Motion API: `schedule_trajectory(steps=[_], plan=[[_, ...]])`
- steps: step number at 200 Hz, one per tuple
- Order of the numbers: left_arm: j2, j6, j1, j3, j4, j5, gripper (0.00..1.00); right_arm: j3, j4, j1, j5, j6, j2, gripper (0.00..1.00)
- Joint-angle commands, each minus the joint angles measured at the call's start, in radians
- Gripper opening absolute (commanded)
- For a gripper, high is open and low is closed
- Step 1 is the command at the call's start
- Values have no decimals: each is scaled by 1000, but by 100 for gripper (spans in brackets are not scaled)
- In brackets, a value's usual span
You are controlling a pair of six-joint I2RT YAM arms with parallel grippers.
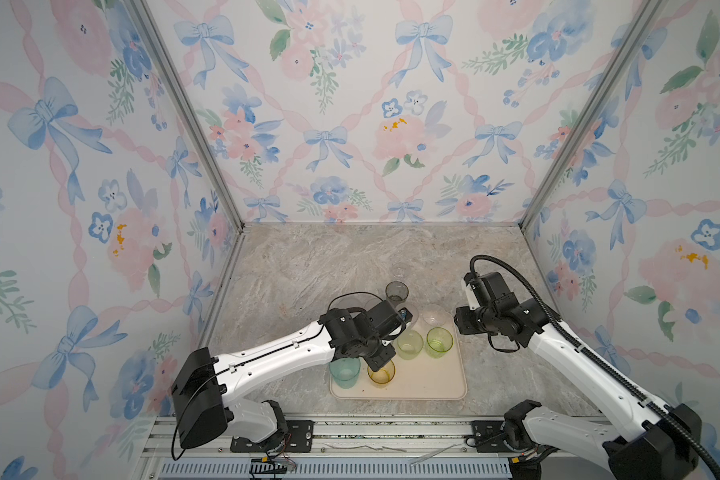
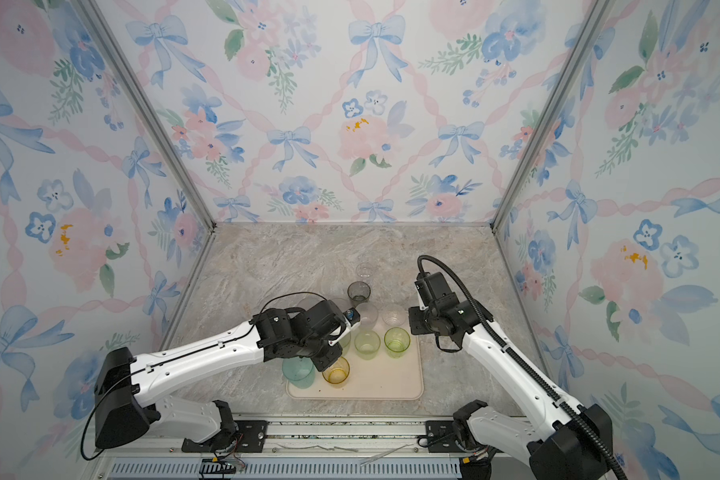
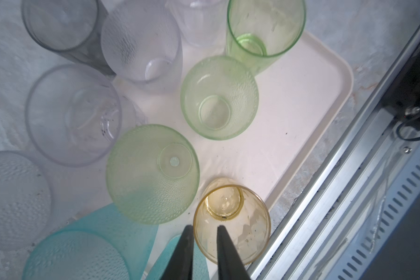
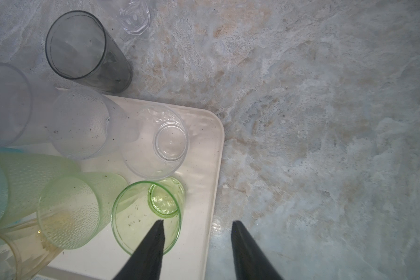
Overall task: Place the glasses into the tray
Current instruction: 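Move the left gripper back over the grey smoky cup on the table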
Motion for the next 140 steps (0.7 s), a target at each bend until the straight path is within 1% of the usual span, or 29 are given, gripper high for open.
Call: schedule_trajectory(steps=[1,23,39,57,95,127,140], plan=[[-25,28,48,89,1,-34,21,12,-10,10,16,-9,12,49],[16,41,129,180,12,-81,22,21,-8,10,15,-11,18,49],[74,58,186,243,18,-81,23,23,-6,8,14,-12,18,49],[151,80,225,306,20,-84,23,26,-5,9,14,-16,19,49],[309,118,293,387,21,-41,23,33,9,2,29,-24,34,49],[415,131,342,426,37,25,23,48,30,-10,24,-35,57,49],[447,134,353,438,49,34,22,55,39,-19,17,-40,67,49]])
